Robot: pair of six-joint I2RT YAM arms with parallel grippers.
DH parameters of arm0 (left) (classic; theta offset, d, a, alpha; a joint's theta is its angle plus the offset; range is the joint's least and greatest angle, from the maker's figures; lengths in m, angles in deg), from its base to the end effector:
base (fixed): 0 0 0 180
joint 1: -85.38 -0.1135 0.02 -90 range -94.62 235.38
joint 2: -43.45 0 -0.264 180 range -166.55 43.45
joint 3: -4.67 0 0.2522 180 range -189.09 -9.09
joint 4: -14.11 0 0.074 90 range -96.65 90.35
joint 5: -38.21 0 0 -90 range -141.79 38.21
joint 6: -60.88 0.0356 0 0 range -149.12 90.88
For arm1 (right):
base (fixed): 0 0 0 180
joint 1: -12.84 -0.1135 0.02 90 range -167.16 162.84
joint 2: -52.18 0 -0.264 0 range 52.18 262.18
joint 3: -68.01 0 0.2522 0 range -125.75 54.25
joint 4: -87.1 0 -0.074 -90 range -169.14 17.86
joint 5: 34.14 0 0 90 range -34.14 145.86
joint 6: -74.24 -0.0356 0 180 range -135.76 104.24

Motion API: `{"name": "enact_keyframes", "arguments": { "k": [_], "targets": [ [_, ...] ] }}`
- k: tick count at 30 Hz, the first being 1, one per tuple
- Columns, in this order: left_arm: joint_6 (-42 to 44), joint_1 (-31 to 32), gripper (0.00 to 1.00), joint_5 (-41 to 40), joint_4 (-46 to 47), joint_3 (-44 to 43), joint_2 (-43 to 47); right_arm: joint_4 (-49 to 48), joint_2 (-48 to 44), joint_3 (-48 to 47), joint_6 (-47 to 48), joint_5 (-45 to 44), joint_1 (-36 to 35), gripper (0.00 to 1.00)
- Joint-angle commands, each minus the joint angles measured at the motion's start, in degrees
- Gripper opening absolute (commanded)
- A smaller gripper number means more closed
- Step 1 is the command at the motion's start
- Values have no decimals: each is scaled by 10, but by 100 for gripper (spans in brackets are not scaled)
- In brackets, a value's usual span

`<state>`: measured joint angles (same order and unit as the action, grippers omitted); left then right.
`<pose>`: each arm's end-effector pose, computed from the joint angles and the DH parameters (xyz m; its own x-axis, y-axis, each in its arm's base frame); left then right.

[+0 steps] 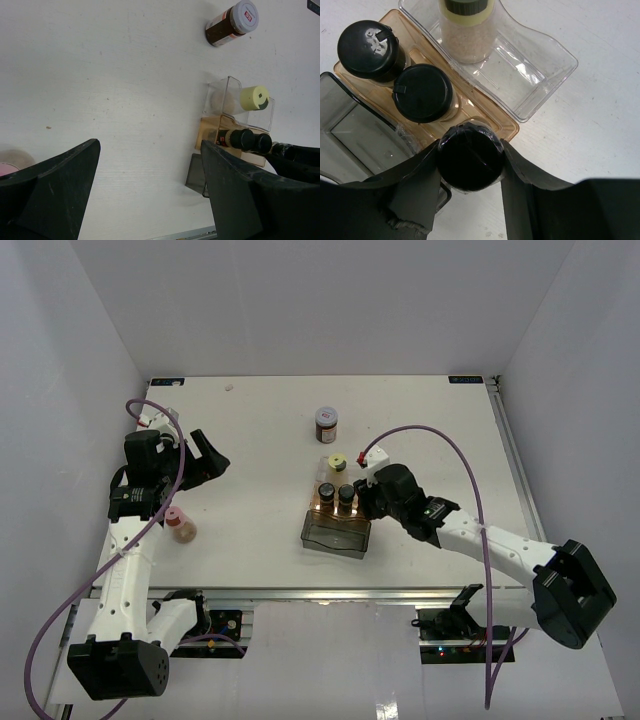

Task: Organize the condiment bottles

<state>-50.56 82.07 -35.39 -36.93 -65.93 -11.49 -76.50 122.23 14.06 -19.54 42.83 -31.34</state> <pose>0.1996 0.0015 0.3351 -0.6018 -0.3860 -0.6992 -0.0489 0.8916 -0.4502 0.1948 0.1782 0.2333 -0.4203 -0.3188 -0.8495 -0.5160 0.8541 -0.0653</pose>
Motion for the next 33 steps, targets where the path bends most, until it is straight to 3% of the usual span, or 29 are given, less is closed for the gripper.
{"name": "enact_keyframes", "arguments": {
  "k": [1, 12, 22, 29, 33],
  "targets": [
    [2, -2, 92, -8, 10, 2, 7, -44, 8, 7, -3, -2, 7, 42],
    [0, -2, 92, -12, 8, -3, 3, -47, 16, 9, -5, 2, 14, 61],
    [-2, -3, 92, -9, 8, -6, -3, -24, 7, -10, -5, 0, 15, 65],
    [-3, -2, 92, 14, 26, 8, -2, 72, -40, -73, -12, -20, 15, 68],
    [-27, -2, 92, 54, 61, 35, 5, 83, -7, -135, 0, -18, 19, 74]
  ]
}}
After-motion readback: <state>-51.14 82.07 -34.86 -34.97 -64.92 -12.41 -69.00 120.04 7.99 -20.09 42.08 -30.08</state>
